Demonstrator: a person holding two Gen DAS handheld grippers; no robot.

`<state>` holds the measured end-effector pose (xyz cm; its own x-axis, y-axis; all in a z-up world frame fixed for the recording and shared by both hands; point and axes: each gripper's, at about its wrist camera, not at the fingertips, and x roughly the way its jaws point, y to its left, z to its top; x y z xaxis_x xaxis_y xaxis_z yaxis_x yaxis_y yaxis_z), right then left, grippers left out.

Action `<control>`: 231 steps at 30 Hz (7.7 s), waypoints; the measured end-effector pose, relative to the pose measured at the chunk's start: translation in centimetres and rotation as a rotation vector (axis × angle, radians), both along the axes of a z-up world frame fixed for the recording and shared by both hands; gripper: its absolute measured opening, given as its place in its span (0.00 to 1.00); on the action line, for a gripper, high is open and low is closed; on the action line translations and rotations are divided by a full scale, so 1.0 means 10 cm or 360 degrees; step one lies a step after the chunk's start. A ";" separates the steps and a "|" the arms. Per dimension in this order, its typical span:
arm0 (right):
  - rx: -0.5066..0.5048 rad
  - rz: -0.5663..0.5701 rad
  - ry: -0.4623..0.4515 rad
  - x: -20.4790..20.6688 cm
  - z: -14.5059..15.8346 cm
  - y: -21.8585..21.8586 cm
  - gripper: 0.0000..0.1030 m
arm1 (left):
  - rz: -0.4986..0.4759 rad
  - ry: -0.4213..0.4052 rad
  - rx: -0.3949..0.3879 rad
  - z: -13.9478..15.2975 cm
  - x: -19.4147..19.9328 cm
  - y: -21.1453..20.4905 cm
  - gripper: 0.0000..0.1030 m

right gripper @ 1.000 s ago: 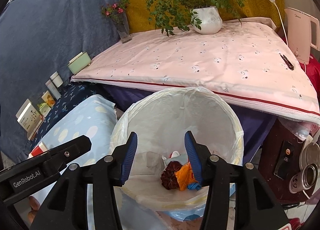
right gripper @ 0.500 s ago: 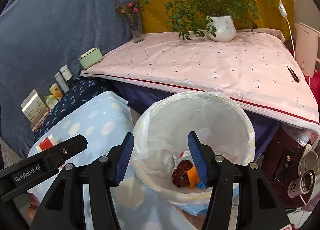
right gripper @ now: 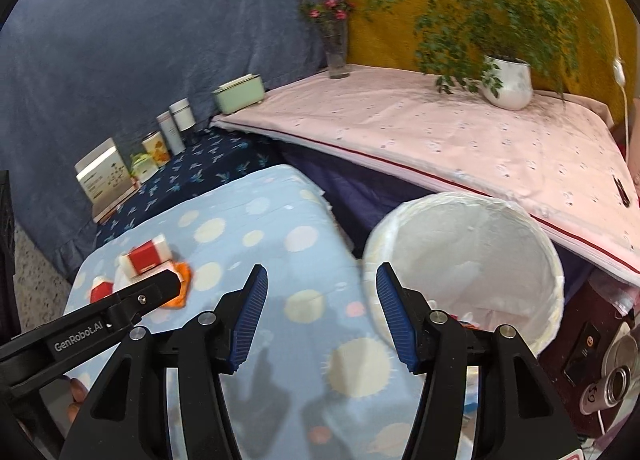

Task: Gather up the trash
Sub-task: 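Move both tools back to the red-and-white paper cups on the bed, then grasp a red paper cup with the left tool while the right tool grasps another cup, then carry both red paper cups with both tools over the bin, then open both tools to drop the paper cups into the bin, then move both tools back to the white wipe and orange bag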

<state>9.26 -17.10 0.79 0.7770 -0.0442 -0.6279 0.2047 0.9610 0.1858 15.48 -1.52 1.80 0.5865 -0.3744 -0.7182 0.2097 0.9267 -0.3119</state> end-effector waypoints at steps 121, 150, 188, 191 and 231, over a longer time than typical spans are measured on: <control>0.0353 0.0149 0.0029 0.15 -0.03 0.43 0.46 | -0.0029 0.0138 0.0054 -0.30 -0.28 0.50 0.23; 0.0464 -0.0407 -0.0075 -0.75 -0.26 -1.54 0.45 | -0.0654 0.0021 0.0210 -0.17 -0.47 -1.74 0.24; 0.0450 -0.0336 0.0027 -0.44 -0.40 -1.34 0.38 | -0.0298 0.0068 0.0216 -0.35 -0.03 -1.29 0.68; 0.0428 -0.0278 0.0034 -0.37 -0.36 -1.17 0.38 | -0.0227 0.0074 0.0211 -0.34 -0.01 -1.06 0.68; 0.0255 0.0402 0.0337 0.96 -0.85 1.06 0.38 | 0.0430 0.0423 -0.0223 -0.95 0.97 1.36 0.02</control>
<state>18.83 -6.46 -7.75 0.6027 0.2445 -0.7596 0.0146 0.9484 0.3168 25.23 12.06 -7.73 0.4778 -0.3371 -0.8112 -0.1408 0.8821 -0.4495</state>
